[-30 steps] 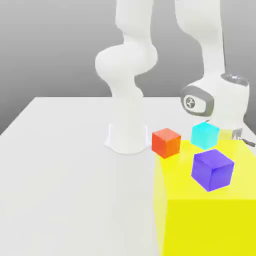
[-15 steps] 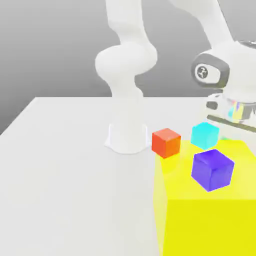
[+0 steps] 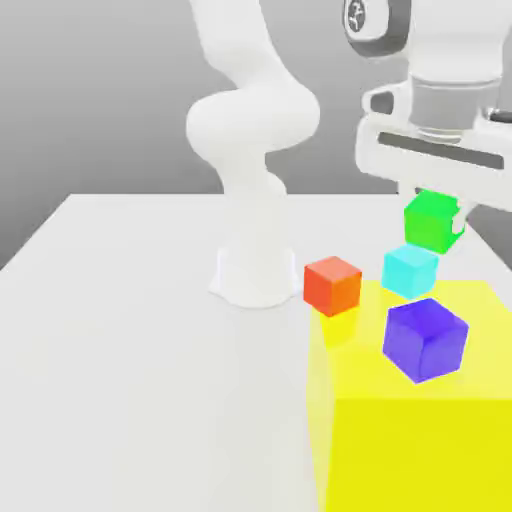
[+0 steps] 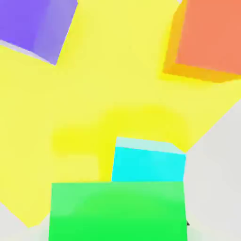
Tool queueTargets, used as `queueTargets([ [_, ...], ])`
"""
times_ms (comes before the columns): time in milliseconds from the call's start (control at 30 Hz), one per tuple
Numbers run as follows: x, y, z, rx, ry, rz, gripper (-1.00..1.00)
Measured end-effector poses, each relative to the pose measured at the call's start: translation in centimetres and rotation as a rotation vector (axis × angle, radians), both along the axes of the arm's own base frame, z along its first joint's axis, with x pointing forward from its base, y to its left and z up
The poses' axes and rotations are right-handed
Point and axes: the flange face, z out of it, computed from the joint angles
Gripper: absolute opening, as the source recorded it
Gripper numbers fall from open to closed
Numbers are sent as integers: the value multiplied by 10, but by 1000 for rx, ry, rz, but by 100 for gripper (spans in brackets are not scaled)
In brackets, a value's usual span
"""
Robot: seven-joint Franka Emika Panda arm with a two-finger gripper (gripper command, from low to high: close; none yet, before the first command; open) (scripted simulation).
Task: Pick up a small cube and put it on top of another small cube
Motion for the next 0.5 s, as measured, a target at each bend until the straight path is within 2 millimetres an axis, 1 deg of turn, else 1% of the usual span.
queueTargets([
  [67,5,-37,15,-20,-11,-151,-100],
  [100,7,-46,10,-25,-14,-189,-100],
  [133,8,-50,1,-27,-16,-208,-100],
  [200,8,-53,-25,-29,-17,-222,-100],
  [233,8,-54,-37,-30,-17,-225,100],
  [400,8,-54,-37,-30,-17,-225,100],
  [433,7,-54,-43,-31,-16,-226,100],
  [467,7,-55,-39,-31,-16,-226,100],
  [500,8,-55,-30,-31,-15,-227,100],
])
